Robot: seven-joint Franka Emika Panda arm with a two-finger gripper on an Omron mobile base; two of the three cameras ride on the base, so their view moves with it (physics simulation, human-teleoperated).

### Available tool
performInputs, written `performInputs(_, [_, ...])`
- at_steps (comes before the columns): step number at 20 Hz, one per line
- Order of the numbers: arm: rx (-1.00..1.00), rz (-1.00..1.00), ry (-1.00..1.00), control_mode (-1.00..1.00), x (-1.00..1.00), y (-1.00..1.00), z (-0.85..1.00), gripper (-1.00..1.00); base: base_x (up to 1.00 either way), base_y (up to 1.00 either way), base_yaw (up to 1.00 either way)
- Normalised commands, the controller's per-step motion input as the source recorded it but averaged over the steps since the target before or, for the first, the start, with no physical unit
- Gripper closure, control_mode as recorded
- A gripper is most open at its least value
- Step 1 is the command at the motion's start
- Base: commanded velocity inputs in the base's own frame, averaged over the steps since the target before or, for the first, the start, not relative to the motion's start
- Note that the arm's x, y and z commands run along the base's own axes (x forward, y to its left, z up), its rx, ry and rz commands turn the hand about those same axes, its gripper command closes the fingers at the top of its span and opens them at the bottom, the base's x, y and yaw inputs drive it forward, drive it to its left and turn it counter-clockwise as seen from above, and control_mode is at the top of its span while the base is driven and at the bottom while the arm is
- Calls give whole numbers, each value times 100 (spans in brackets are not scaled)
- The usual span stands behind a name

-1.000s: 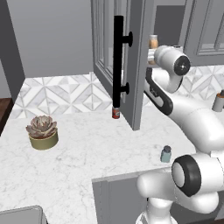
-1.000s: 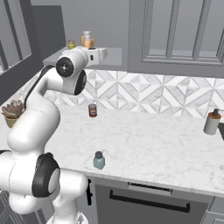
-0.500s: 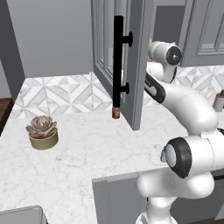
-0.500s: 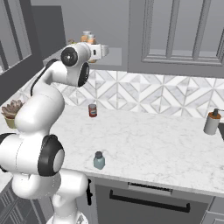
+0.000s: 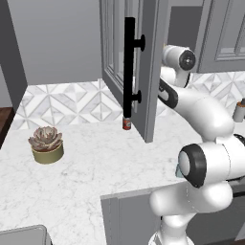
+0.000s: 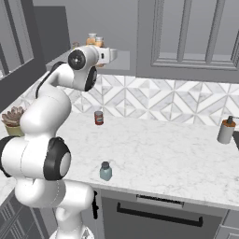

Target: Put the shaker and condiment bottle from the counter next to their counterparts in the cabinet.

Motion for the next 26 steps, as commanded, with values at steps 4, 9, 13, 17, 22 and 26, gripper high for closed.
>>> performInputs(4, [6, 0, -6, -100, 21, 0, -35, 100, 0, 0, 0])
performInputs(9, [9, 0, 0, -100, 40, 0, -6, 100, 0, 0, 0])
performInputs(13, [8, 0, 0, -100, 33, 0, -18, 100, 0, 0, 0])
performInputs(17, [0, -1, 0, -100, 15, 0, -48, -100, 0, 0, 0])
performInputs(22, [0, 0, -6, -100, 2, 0, -48, -100, 0, 0, 0])
performInputs(26, [0, 0, -5, -100, 0, 0, -28, -100, 0, 0, 0])
